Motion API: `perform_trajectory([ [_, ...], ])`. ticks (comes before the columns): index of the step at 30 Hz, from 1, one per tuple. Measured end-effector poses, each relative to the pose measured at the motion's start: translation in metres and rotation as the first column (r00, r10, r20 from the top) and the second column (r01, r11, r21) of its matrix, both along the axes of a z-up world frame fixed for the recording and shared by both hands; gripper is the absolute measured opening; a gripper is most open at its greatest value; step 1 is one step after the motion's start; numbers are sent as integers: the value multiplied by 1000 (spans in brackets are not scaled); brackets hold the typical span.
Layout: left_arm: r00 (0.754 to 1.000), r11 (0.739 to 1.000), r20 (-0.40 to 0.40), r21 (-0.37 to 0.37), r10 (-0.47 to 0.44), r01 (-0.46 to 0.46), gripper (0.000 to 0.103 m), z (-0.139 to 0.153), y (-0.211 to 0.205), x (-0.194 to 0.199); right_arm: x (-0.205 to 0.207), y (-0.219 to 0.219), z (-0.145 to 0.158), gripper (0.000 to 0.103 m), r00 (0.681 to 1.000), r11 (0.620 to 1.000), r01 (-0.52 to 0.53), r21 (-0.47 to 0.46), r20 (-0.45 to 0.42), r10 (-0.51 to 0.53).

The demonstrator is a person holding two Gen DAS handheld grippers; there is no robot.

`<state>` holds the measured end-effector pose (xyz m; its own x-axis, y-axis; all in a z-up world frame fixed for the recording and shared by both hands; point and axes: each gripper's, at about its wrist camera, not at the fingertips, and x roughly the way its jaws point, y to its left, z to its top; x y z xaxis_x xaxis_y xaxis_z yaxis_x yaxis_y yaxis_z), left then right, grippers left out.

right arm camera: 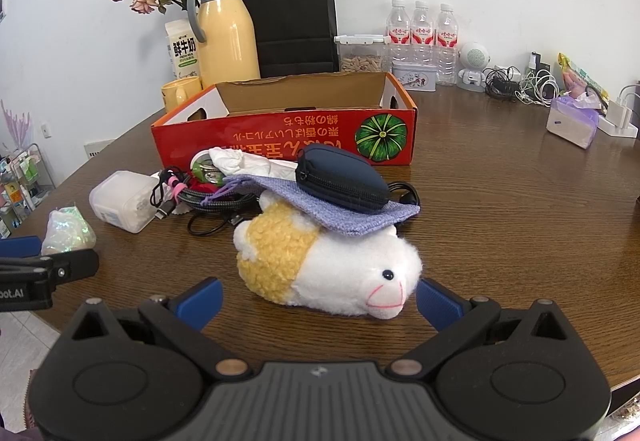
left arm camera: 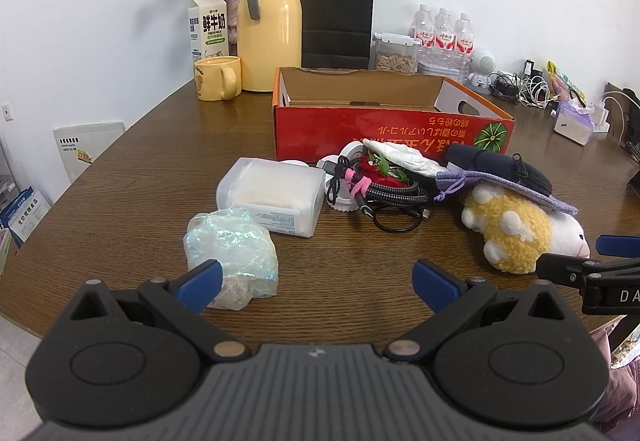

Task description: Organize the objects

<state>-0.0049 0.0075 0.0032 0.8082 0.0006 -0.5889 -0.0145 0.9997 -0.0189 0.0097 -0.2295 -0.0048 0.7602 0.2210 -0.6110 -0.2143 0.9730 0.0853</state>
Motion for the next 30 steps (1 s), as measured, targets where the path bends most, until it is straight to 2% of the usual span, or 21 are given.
perform_trajectory([
  [8, 1000, 1000, 11, -10, 11, -11, 103, 2, 4, 0, 0, -1, 0, 103, 1000, 1000, 3, -9, 6, -3],
  [14, 998, 999, 42, -7, 38, -38, 103, 6, 8, -1, 1, -2, 7, 103, 999, 999, 9, -35, 47, -7],
  [18, 995, 996, 52, -19, 87, -87, 103, 8, 21, 3, 6, -3, 14, 103, 996, 999, 13, -42, 87, -9],
  [25, 987, 986, 11, -36, 163, -163, 103, -3, 48, 19, 35, -5, 24, 103, 993, 998, 14, -58, 119, -7],
  [30, 984, 983, -24, -43, 176, -177, 101, -14, 56, 33, 68, -6, 25, 103, 996, 999, -9, -48, 84, 13],
])
